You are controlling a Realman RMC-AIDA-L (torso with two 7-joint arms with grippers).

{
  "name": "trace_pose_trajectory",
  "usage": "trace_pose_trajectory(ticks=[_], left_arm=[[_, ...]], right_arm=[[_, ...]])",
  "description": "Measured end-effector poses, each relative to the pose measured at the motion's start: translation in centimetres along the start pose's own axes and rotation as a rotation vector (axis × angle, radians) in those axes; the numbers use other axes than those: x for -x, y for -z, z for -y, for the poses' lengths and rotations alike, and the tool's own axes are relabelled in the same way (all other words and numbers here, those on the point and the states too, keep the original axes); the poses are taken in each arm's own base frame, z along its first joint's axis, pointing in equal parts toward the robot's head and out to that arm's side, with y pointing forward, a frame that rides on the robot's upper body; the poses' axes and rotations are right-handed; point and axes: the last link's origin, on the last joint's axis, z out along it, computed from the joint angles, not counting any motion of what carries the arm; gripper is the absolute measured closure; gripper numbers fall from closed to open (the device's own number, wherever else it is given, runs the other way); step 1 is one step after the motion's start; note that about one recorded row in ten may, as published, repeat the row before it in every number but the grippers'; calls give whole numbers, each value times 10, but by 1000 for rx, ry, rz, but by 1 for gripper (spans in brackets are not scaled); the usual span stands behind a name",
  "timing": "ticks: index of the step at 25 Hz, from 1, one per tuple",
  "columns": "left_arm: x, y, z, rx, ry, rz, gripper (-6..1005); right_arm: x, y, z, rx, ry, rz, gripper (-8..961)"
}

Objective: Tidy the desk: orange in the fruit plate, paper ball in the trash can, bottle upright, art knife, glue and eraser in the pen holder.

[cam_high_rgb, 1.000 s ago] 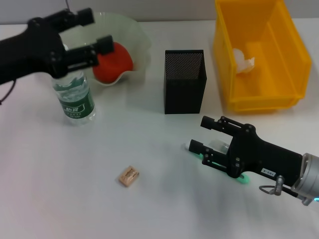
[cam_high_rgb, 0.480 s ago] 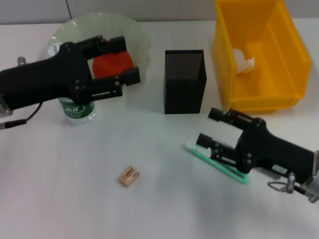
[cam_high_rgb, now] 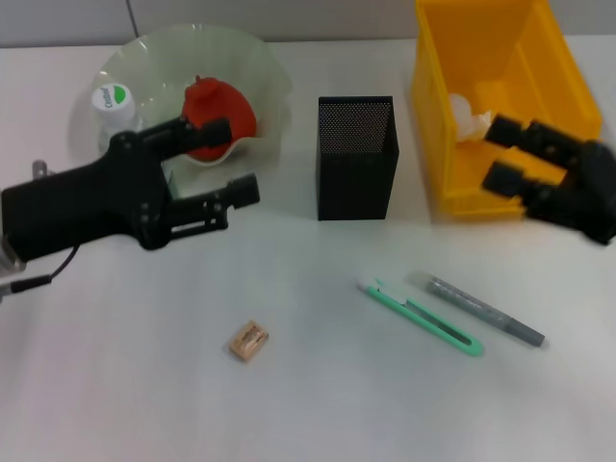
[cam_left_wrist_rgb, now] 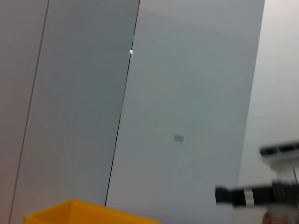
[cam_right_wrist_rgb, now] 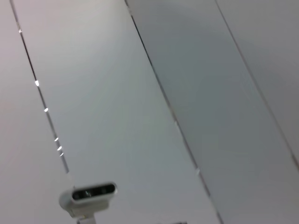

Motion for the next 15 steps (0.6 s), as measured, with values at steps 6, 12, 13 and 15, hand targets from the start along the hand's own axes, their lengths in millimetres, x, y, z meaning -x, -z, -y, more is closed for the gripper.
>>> trace_pose_trajectory(ticks=[6,12,13,15], left_arm=[[12,4,-7,8,-3,27,212],[21,4,-11,19,34,42,211],[21,4,-11,19,34,42,211],[22,4,-11,14,38,42,211]], right_arm=[[48,-1,2,-4,-48,-175,141],[63,-14,11,-55,-60,-349,140],[63,-14,11,-55,-60,-349,140],[68,-17,14,-83,-64,-402,140]])
